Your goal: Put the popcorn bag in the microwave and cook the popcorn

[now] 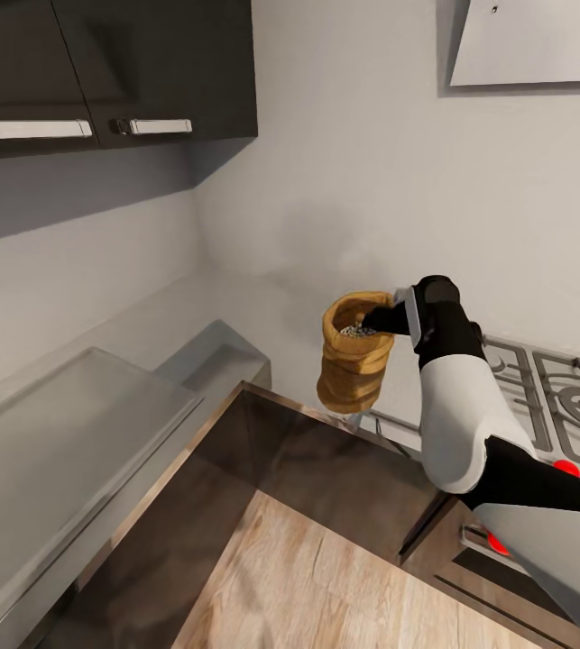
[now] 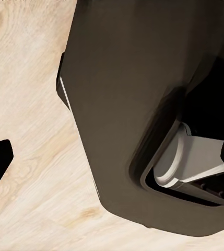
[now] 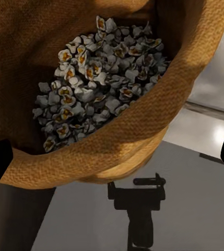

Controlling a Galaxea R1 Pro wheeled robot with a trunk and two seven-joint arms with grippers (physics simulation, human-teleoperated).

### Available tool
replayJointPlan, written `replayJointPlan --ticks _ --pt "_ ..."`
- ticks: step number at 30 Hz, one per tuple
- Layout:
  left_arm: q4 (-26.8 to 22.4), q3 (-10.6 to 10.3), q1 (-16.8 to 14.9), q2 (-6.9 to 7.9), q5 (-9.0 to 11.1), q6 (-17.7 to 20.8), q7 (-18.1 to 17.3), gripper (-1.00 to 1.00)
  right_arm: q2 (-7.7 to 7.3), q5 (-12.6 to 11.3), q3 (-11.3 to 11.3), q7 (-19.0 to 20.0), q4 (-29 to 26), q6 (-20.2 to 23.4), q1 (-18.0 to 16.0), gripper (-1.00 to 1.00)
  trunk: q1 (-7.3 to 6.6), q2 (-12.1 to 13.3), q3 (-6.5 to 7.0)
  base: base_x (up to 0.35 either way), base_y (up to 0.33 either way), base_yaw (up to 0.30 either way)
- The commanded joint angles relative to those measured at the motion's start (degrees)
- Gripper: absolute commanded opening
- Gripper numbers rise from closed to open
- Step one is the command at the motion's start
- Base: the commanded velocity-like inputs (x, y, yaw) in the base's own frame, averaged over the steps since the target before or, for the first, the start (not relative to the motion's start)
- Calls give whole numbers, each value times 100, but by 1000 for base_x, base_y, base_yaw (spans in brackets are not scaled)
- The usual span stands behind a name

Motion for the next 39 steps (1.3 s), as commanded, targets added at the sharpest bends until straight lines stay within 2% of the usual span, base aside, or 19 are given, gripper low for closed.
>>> replayJointPlan --ticks 1,16,17,18,19,25,28,30,33,36,39 --pt "-1 6 -2 -2 22 -16 12 100 7 62 -29 58 -8 14 -6 100 1 -6 -7 0 0 0" --pt "5 6 -2 -2 21 -16 12 100 7 70 -30 32 -7 14 -6 100 1 -6 -7 115 162 0" --pt "3 6 -2 -2 21 -16 12 100 7 72 -30 -25 -9 14 -6 100 1 -6 -7 19 26 0" --pt "2 6 -2 -2 21 -16 12 100 7 71 -38 -492 -2 14 -6 100 1 -6 -7 2 2 0" --pt "4 6 -2 -2 21 -16 12 100 7 71 -36 -549 -2 14 -6 100 1 -6 -7 1 1 0" --pt "6 6 -2 -2 21 -16 12 100 7 71 -54 -611 -2 14 -6 100 1 -6 -7 0 0 0" --pt "5 6 -2 -2 21 -16 12 100 7 71 -258 -686 -1 14 -6 100 1 -6 -7 0 0 0" --pt "6 6 -2 -2 21 -16 12 100 7 71 -312 -863 -1 14 -6 100 1 -6 -7 0 0 0" --pt "6 6 -2 -2 21 -16 12 100 7 64 -339 -996 -1 14 -6 100 1 -6 -7 0 0 0" --pt "1 6 -2 -8 21 -16 7 100 7 -31 -254 -1092 96 14 -1 100 1 -6 -7 0 0 0" --pt "-1 6 -2 -10 21 -16 5 100 7 32 -289 -1036 190 14 0 100 1 -6 -7 0 0 0"
